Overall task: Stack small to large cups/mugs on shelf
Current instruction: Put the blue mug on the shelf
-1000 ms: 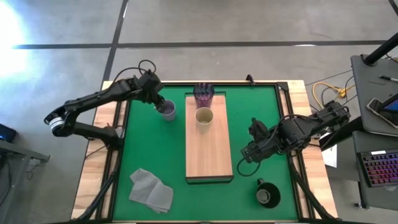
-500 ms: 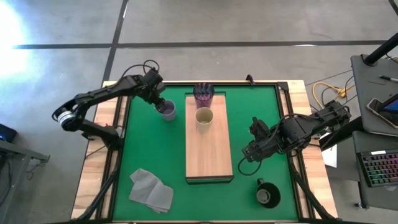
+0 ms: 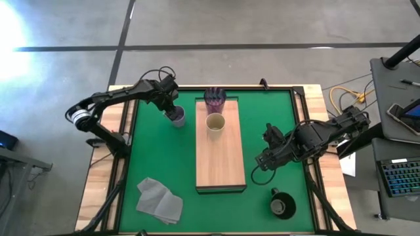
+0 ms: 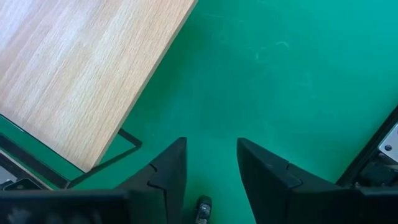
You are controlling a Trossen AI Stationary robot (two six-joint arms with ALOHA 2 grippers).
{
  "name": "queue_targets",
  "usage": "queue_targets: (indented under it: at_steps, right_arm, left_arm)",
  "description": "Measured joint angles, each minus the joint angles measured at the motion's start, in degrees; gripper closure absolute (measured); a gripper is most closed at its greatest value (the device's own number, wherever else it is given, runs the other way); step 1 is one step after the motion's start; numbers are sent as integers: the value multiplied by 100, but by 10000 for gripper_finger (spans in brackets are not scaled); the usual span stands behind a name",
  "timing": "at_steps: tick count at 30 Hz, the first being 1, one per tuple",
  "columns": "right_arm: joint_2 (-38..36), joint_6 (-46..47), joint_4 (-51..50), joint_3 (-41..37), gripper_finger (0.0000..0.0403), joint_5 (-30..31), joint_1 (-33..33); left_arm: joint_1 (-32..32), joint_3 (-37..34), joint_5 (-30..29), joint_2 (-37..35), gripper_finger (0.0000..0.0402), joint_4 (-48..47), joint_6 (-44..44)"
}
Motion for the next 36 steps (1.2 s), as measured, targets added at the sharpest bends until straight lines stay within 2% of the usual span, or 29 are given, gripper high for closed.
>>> queue_targets:
  at_steps: [4, 11, 18, 26, 31, 36]
  right_arm:
    - [0, -5, -41, 0, 275, 1, 0]
    - [-27, -16, -171, 0, 288, 0, -2]
    - [-174, -31, -169, 2, 303, 83, 0]
    - [-386, -168, -166, -4, 323, 325, -2]
    - [-489, -226, -171, -7, 331, 468, -2]
    - [-562, -181, -174, -100, 333, 593, -2]
  left_arm:
    - [0, 33, -1, 5, 279, 7, -42]
    - [-1, 25, 19, -216, 390, -1, -344]
    - [-66, 18, 152, -457, 398, -214, -657]
    - [-389, 39, 787, -1109, 400, -715, -1354]
    - [-924, 339, 969, -1861, 400, -1465, -2016]
    - [-1813, 955, 619, -2367, 401, -2362, -2940]
